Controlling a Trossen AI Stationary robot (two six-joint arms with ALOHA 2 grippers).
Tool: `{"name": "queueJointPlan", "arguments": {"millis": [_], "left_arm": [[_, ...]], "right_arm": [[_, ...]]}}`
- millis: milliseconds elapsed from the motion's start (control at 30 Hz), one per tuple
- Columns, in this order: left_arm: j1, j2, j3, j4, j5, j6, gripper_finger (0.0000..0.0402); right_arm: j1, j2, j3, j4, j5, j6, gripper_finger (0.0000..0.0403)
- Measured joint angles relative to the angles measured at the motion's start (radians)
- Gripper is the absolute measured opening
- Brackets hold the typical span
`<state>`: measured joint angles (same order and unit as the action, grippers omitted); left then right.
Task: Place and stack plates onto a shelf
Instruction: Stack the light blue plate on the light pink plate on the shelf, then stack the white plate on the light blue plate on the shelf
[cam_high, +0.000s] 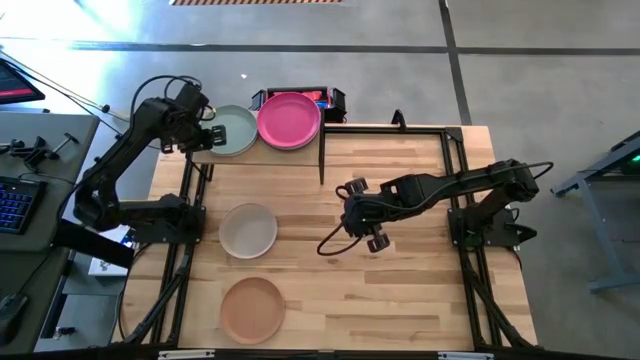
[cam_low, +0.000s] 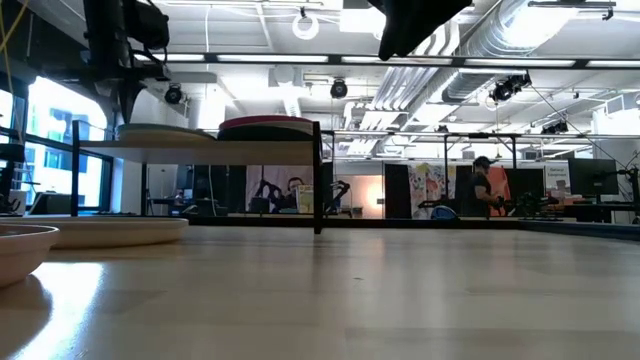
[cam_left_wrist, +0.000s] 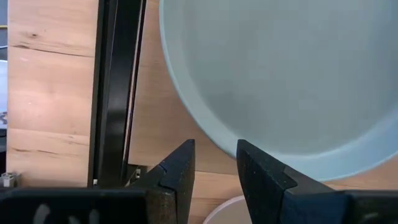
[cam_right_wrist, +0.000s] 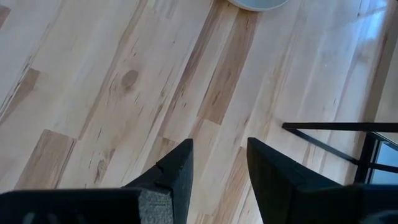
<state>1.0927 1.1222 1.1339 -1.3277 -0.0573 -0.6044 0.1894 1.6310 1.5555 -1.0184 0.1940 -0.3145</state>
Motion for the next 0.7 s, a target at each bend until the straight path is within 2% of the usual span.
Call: {"name": "queueJointPlan", "arguments": {"millis": [200,333,700], "left_arm": [[0.0,0.029,0.0,0.004,-0.01,0.001,0.0105],[-0.001,0.027,0.0,0.001,0.021,0.025,0.0105],[-0.008,-0.109,0.0,-0.12,0.038,0.056,0.0105]], "right_arm": [[0.0,0.0,0.0,0.011,0.0,0.0,0.0128],[0.0,0.0,0.0,0.011,0.0,0.0,0.0128],[0.0,0.0,0.0,0.063,0.0,0.0,0.0128]]}}
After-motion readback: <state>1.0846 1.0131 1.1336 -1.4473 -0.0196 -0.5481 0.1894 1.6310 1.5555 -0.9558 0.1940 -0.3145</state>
